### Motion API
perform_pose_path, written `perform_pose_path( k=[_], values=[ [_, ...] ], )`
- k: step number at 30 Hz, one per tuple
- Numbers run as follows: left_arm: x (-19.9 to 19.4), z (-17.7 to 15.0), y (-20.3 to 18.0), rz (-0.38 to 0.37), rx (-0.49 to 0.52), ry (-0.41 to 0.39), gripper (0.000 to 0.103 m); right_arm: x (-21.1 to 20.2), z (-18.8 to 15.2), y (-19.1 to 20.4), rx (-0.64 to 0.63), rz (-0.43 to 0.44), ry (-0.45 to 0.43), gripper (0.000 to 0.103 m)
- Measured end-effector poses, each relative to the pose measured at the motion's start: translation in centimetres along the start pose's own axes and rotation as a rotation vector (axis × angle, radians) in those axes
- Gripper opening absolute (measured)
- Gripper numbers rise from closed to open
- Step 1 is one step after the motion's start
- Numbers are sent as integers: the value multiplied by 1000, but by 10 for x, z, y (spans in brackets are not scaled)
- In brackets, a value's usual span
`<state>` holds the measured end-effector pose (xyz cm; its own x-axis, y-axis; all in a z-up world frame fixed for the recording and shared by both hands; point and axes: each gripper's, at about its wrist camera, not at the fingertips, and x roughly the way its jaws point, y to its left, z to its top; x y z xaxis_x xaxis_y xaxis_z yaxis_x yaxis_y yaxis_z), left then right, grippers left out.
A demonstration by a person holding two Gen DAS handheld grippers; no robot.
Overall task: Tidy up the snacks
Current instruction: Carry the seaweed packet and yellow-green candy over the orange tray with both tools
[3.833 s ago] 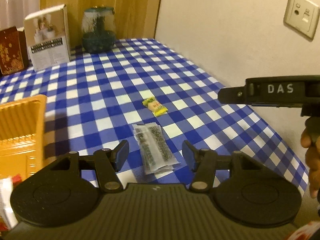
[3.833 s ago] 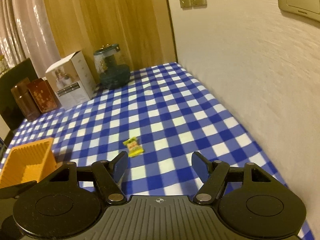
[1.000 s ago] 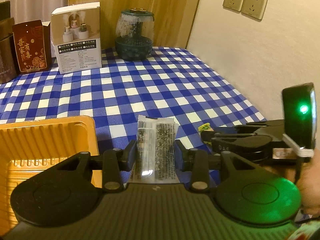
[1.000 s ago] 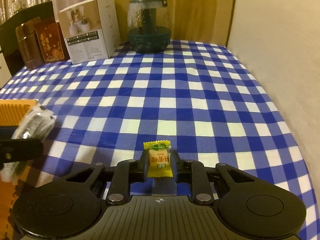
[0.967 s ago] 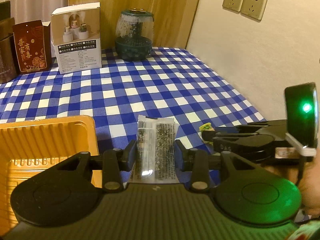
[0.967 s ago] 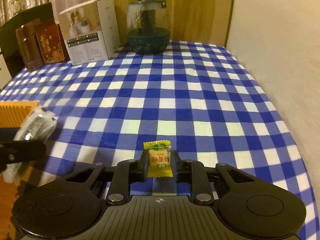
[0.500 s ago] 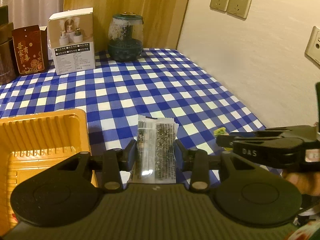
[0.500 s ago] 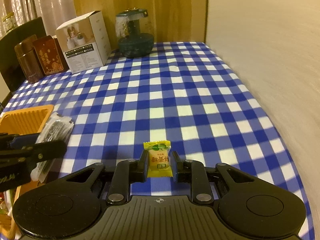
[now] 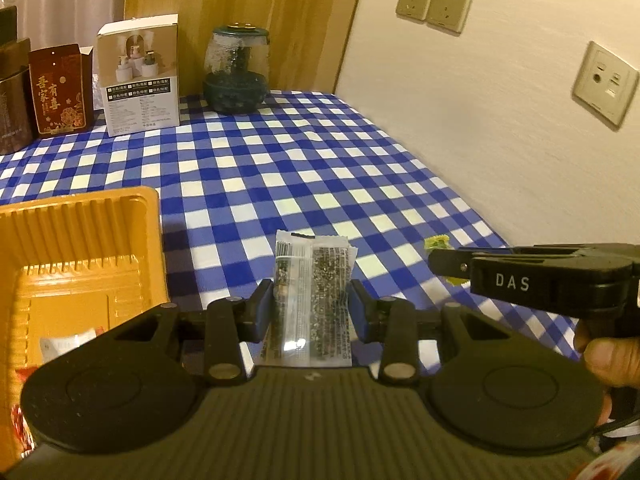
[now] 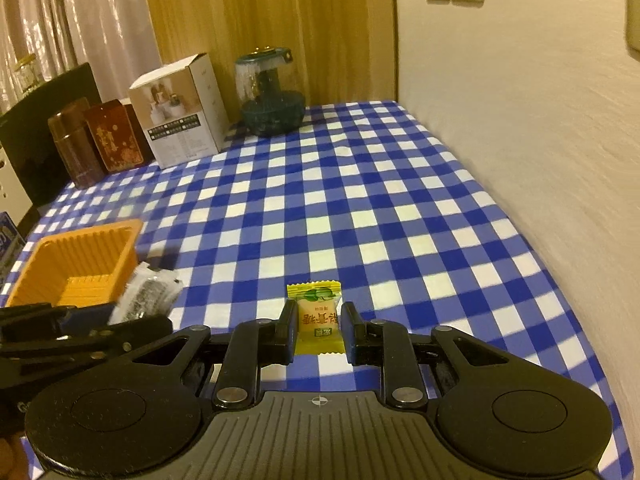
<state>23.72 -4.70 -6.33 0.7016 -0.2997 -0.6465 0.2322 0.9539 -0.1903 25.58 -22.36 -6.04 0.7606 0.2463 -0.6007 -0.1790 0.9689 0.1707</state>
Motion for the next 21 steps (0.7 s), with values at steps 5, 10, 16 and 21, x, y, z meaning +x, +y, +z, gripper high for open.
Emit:
perform_pose_path(
  k=[5, 10, 16, 21],
  values=[
    [-19, -18, -9, -3, -12, 1, 36, -22, -15, 3, 38, -1, -4, 23],
    [-41, -38, -17, -9, -22, 4, 36, -48, -35, 6, 69, -11, -22, 23],
    [-68, -62, -28, -15, -24, 18, 36, -70, -63, 5, 105, -16, -10, 23],
    [-92, -85, -30, -16, -22, 34, 36, -88, -83, 11, 109, -23, -2, 23]
  ],
)
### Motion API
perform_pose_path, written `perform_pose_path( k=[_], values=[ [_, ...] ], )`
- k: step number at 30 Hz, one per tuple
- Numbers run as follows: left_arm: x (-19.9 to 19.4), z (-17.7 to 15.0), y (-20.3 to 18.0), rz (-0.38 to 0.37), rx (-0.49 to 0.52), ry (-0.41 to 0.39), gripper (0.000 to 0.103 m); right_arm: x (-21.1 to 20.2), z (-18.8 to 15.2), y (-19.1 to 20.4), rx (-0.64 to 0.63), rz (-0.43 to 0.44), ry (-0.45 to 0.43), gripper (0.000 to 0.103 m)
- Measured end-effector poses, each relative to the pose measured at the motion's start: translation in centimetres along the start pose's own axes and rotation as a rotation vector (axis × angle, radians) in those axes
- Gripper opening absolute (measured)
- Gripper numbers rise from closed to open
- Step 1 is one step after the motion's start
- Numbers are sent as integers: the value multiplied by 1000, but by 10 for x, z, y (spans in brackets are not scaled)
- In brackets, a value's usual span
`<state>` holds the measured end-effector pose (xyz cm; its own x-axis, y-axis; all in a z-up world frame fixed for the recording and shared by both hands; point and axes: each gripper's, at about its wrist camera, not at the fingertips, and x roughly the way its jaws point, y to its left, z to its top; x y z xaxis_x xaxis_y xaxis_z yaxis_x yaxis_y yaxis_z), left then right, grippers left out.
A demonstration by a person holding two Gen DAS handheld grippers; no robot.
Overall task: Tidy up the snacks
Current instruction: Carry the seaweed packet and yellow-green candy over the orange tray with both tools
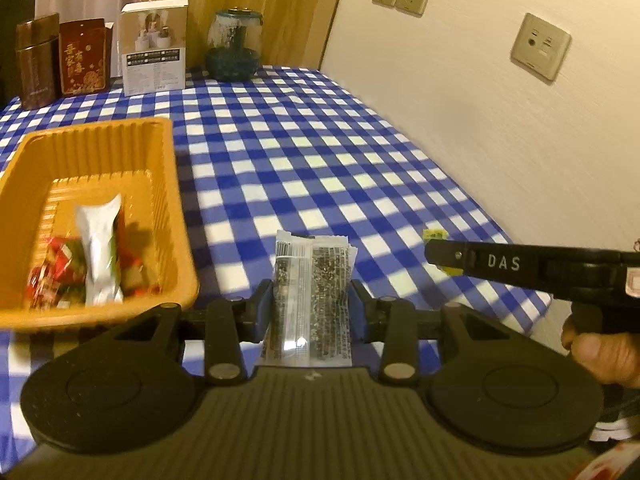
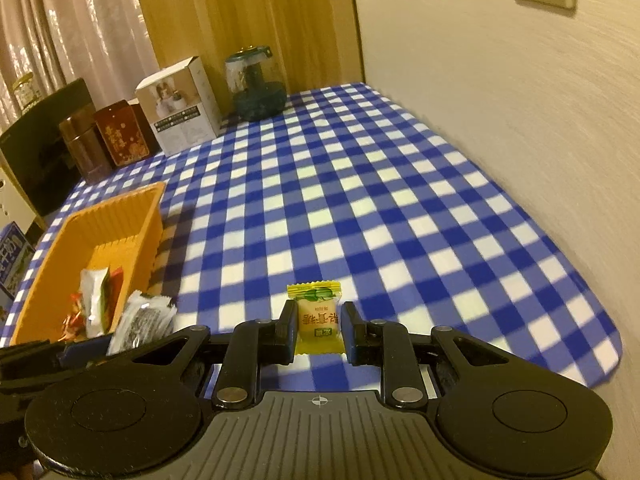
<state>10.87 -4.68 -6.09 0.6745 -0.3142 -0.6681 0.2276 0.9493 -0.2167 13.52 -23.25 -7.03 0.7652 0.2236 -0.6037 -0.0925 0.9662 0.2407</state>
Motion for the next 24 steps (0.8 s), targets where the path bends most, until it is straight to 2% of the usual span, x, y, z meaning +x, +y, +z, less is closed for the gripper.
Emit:
perform_pose_path(
  k=[11, 24],
  values=[
    [-60, -30, 20, 73, -29, -13, 36, -29, -42, 36, -38, 48, 40, 23],
    [-121, -37, 80, 203, -112, -50, 36, -45, -49, 123, -164, 170, 31, 23]
  ],
)
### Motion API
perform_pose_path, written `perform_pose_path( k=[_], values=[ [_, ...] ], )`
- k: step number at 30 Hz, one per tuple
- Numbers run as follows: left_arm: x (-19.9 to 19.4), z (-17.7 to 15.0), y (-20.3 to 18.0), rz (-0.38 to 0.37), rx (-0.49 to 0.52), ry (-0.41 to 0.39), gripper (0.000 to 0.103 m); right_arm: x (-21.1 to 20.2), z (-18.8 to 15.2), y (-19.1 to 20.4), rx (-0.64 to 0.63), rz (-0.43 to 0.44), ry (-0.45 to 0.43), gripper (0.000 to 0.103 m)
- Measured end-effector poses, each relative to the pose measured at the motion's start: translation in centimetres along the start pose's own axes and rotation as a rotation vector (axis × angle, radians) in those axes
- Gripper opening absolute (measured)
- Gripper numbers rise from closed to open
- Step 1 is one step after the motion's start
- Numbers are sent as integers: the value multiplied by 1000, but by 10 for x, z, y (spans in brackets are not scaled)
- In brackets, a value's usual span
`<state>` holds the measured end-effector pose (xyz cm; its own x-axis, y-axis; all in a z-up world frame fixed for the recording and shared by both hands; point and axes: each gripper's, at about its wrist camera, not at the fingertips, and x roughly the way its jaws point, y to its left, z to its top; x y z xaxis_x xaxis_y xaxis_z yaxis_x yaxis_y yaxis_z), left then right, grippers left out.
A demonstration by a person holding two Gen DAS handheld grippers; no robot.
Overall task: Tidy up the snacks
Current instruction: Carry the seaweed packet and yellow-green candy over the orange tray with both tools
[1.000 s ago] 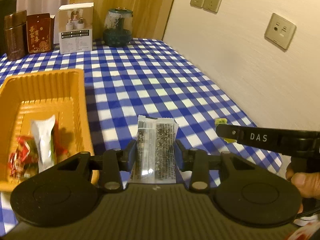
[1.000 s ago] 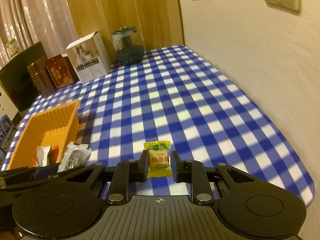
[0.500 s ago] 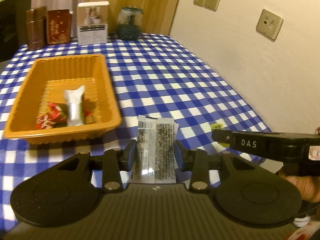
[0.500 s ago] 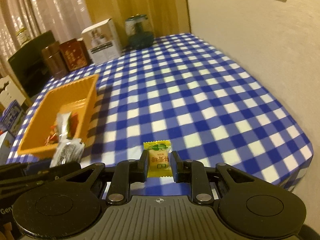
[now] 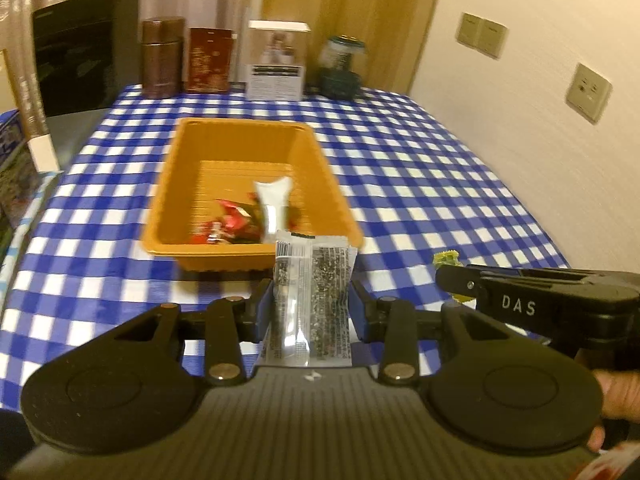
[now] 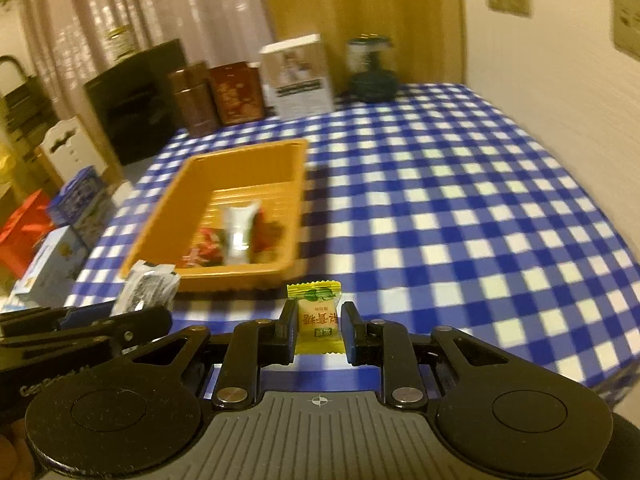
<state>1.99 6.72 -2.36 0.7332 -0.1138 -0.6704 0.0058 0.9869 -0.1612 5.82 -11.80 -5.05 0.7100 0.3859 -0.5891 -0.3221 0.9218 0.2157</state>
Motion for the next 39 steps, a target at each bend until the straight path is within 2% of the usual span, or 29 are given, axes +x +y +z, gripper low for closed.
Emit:
perform_pose_path(
  k=[9, 17, 28, 39],
  values=[
    [-14, 21, 29, 48, -40, -4, 36, 15, 15, 40, -54, 56, 14, 23],
    [-10, 40, 34, 63, -35, -9, 36, 26, 32, 53, -98, 78, 15, 23],
    [14, 61, 48, 77, -56, 2, 36, 49, 56, 54, -101, 89, 17, 23],
    [55, 89, 63, 55, -64, 22, 36, 86, 87, 50, -84, 96, 19, 23]
  ],
)
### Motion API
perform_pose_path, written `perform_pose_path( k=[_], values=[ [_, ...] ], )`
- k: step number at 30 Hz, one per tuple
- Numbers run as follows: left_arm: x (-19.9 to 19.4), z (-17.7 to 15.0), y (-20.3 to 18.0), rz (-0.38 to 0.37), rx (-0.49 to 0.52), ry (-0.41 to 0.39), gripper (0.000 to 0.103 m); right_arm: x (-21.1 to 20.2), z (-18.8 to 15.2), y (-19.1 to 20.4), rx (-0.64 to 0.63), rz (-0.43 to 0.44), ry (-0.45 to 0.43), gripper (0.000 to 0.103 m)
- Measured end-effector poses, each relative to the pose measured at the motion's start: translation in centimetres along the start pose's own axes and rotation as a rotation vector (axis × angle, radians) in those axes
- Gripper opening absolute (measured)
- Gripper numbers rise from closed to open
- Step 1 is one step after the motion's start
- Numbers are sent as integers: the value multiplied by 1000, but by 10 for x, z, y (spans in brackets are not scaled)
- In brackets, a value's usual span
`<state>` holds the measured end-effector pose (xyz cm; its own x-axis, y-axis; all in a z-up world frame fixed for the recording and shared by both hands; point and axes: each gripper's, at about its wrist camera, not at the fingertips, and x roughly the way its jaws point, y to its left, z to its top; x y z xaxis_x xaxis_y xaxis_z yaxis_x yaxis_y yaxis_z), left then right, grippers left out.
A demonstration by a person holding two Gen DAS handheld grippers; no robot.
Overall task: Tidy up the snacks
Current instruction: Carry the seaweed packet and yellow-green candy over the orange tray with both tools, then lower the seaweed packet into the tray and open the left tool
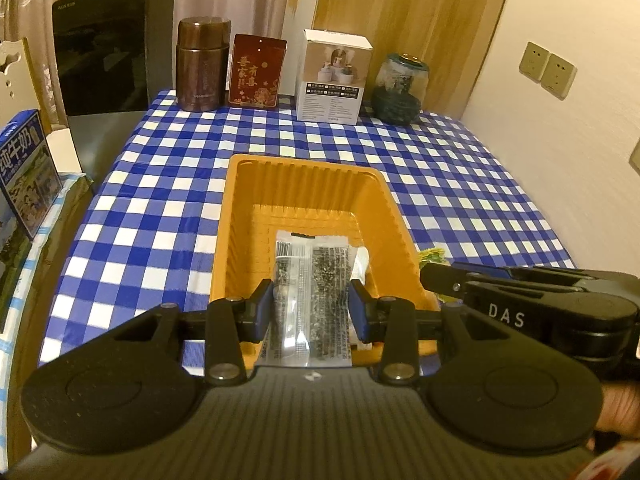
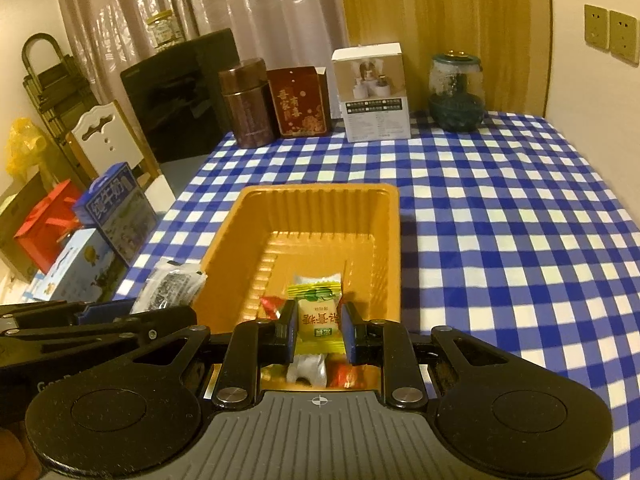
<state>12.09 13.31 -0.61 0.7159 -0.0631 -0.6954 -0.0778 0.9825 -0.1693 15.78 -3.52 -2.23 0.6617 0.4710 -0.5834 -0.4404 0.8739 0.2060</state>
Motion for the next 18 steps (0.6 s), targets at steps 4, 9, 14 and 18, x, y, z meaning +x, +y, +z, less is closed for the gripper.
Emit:
perform_pose_path(
  k=[4, 9, 14, 18],
  values=[
    [19, 13, 4, -10, 4, 11, 36, 19, 13, -5, 5, 1, 11, 23],
    [39, 30, 9, -14, 20, 16, 36, 45, 29, -14, 18, 17, 27, 23],
    [58, 46, 12, -8, 42, 20, 36, 68, 42, -20, 41, 24, 47, 23],
    [70, 54, 14, -14, 43, 29, 36, 83, 53, -23, 47, 29, 56, 23]
  ],
)
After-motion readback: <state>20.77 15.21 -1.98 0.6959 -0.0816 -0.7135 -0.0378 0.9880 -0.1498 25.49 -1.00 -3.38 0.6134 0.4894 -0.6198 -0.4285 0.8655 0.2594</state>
